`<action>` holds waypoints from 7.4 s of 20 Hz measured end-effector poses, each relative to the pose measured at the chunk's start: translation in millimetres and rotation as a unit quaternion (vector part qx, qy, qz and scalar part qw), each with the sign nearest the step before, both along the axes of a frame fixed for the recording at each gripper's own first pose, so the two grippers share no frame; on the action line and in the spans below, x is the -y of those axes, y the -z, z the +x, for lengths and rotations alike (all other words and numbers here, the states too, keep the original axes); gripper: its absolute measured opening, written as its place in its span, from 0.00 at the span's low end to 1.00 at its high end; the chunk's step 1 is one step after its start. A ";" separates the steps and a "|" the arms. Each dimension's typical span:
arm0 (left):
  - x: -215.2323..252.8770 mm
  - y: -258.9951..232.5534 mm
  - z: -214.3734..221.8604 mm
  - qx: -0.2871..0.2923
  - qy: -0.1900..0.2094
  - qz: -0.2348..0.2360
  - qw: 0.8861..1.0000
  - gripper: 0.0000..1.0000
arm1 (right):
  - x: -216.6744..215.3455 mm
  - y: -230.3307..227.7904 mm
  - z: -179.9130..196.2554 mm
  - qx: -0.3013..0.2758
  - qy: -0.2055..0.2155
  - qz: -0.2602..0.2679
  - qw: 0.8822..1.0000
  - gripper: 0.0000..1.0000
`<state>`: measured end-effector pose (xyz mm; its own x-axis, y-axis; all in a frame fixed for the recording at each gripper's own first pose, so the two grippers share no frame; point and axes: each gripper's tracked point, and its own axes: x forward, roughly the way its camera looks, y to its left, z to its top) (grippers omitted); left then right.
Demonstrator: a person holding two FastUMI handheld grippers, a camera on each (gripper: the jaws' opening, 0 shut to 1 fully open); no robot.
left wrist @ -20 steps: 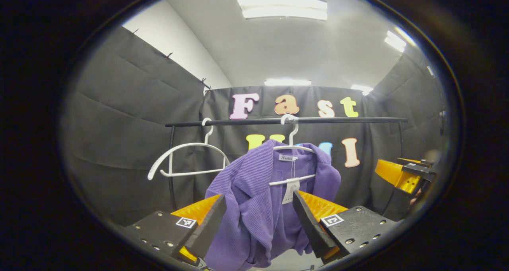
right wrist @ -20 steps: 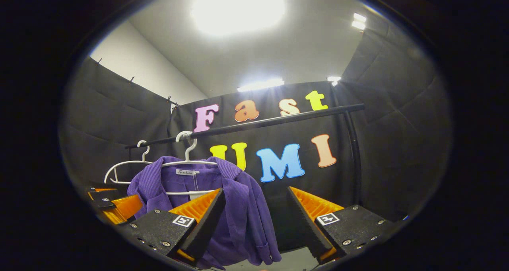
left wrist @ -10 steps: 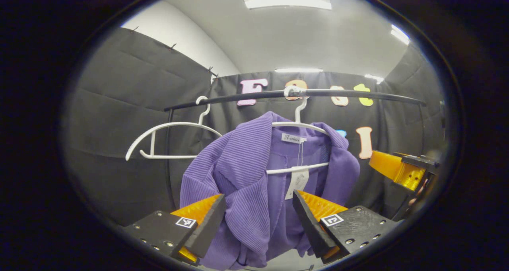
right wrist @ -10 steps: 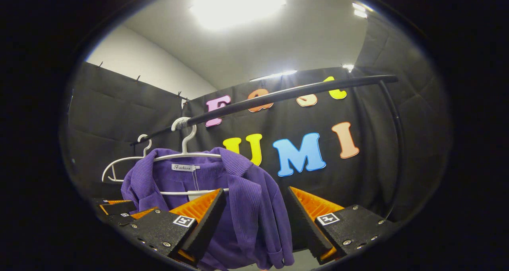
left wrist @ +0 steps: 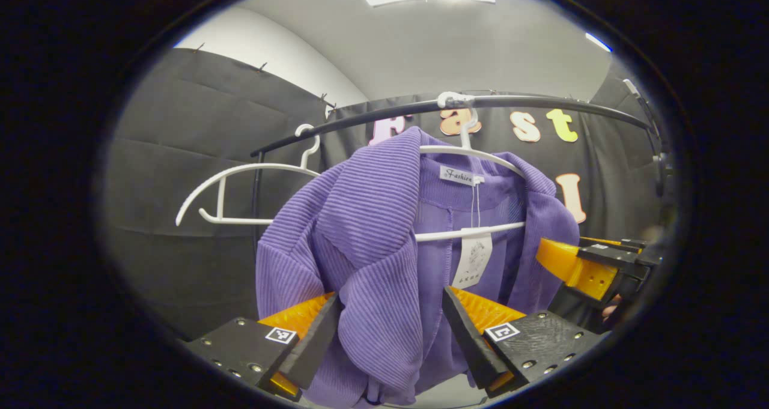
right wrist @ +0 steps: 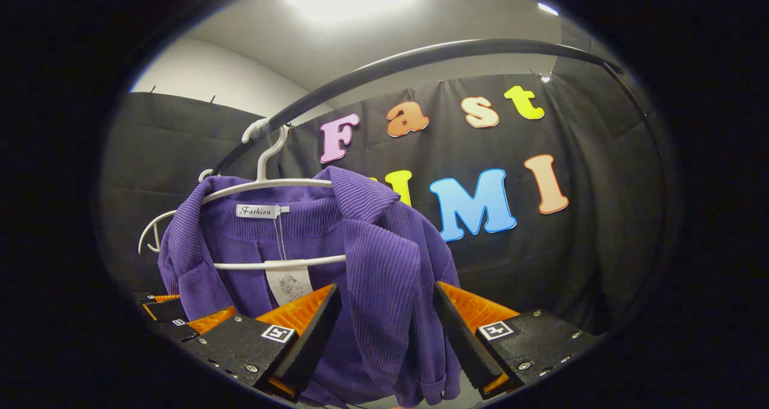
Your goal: Grasp the clothes on the hanger with both hands and then place them into the laundry hamper below.
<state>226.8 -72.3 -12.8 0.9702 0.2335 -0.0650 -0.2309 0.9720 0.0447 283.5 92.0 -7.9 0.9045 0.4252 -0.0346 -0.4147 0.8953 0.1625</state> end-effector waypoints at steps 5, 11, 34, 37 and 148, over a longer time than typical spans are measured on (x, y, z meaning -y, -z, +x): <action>-1.3 16.8 12.0 -0.015 -0.014 0.004 1.000 1.00 | -15.7 10.7 16.4 -0.005 -0.013 -0.010 1.000 0.85; -16.8 18.4 16.1 -0.013 -0.044 0.009 0.999 0.42 | -38.3 -5.8 21.1 0.020 -0.045 -0.011 0.999 0.40; -48.7 -126.0 -53.7 0.082 -0.013 0.070 0.994 0.12 | 29.1 -122.4 68.8 0.207 0.050 -0.022 0.977 0.01; -78.0 -145.1 -49.1 0.096 -0.031 0.068 0.993 0.12 | 29.9 -114.0 84.6 0.206 0.050 -0.029 0.977 0.02; -52.1 354.3 -257.9 -0.373 0.188 -0.034 0.908 0.04 | -6.3 331.7 -336.3 -0.375 -0.009 -0.218 0.901 0.03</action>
